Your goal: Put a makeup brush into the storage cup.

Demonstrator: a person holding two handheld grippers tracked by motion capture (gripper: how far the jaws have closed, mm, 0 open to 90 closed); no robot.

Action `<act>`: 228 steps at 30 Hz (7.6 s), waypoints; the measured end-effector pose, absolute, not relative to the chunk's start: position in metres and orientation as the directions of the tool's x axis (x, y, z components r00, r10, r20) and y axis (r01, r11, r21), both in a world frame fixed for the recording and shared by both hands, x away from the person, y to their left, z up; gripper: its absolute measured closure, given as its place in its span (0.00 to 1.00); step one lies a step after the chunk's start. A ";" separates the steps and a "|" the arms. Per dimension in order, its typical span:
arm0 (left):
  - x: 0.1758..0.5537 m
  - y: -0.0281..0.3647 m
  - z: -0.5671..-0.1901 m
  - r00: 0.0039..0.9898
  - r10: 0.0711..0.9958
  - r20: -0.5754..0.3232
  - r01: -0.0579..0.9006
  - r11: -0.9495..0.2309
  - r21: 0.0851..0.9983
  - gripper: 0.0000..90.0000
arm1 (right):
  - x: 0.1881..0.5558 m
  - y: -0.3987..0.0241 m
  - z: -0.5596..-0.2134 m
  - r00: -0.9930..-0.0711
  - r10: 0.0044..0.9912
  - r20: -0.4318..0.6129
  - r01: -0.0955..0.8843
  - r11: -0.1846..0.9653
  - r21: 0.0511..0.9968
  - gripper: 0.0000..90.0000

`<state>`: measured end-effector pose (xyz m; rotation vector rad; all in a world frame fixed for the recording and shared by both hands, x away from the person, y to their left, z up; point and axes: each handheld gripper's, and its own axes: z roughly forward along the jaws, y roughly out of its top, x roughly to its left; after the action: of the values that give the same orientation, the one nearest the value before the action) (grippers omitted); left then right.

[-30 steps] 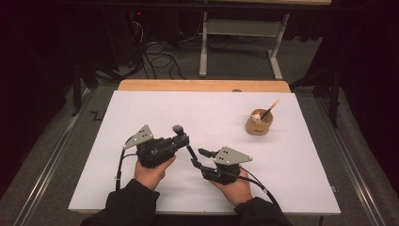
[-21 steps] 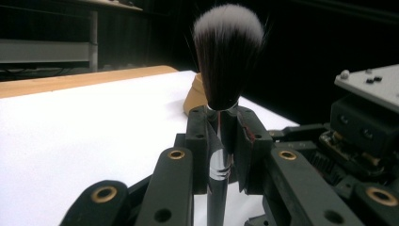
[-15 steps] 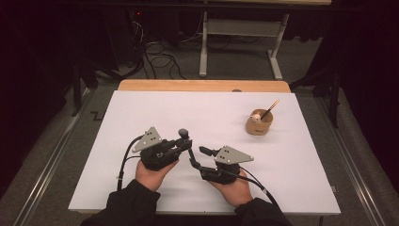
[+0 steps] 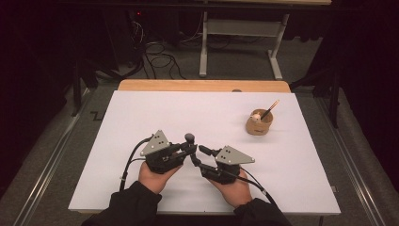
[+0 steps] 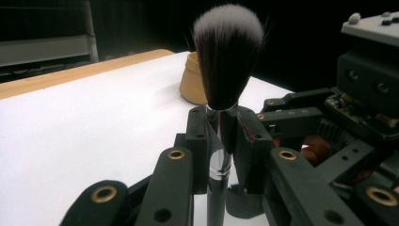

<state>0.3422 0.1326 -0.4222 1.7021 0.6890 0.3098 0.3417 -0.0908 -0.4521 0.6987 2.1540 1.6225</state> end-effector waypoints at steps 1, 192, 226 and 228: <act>0.342 0.132 -0.422 0.789 0.593 -0.157 0.275 -0.114 0.955 0.87 | 0.341 -0.091 -0.452 -0.814 0.581 0.015 0.172 0.216 0.961 0.62; 0.342 0.200 -0.447 0.657 0.745 -0.112 0.306 -0.128 0.943 0.02 | 0.407 -0.266 -0.394 -0.409 0.912 0.041 0.192 0.042 0.981 0.89; 0.342 0.202 -0.446 0.661 0.742 -0.114 0.302 -0.124 0.945 0.02 | 0.463 -0.262 -0.394 -0.336 0.941 0.047 0.258 0.044 0.965 0.89; 0.342 0.202 -0.446 0.660 0.742 -0.115 0.302 -0.123 0.945 0.02 | 0.465 -0.262 -0.396 -0.331 0.943 0.042 0.262 0.049 0.964 0.89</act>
<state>0.3422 0.2022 -0.4460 1.7065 0.8532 0.4683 0.4654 -0.2623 -0.3963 1.2250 1.6703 1.3157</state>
